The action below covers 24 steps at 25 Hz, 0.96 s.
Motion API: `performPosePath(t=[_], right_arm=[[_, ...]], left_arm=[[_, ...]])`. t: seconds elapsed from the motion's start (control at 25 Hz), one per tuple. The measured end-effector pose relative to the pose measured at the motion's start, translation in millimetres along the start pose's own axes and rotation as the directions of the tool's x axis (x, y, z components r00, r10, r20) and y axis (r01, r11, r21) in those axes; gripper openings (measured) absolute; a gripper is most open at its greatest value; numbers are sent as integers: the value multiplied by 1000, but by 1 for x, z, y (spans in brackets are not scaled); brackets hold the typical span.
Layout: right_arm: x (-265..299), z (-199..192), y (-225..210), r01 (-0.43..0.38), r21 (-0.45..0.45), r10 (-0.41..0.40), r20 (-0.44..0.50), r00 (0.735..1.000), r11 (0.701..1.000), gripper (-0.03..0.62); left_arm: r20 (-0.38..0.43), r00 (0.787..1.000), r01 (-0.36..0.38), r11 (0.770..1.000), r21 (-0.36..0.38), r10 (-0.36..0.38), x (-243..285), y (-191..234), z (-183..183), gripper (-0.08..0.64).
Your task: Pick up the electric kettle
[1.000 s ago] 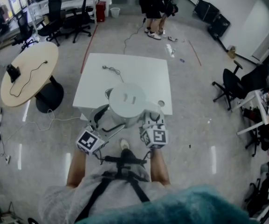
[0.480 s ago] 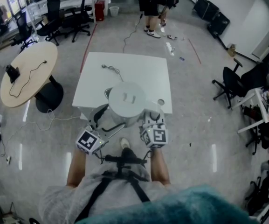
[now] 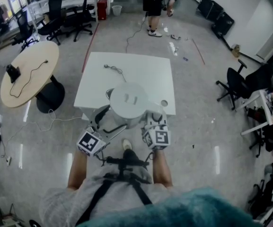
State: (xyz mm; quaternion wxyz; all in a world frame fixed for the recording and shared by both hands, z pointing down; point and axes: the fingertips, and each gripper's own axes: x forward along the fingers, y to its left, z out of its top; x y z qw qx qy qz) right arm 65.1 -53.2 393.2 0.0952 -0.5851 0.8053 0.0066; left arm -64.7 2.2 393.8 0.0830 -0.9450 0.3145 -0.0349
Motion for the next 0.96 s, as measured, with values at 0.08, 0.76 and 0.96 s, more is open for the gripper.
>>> performPosePath(t=[0.08,0.76,0.96], right_arm=[[-1,-2,0,0,1,0,-3,1000,1000,2],[1,2,-2,-10,-9,10,0,1000,1000,2],[-1,1,-5,-3,6,3,4,1000,1000,2]], left_arm=[[-2,1000,-1,1000,-1,1,0,-1,-1,408],[-10,1000,-5,1000,3,5,3,-1,1,408],[-13,1000,-3,1000,-1,3,4,-4,0,408]])
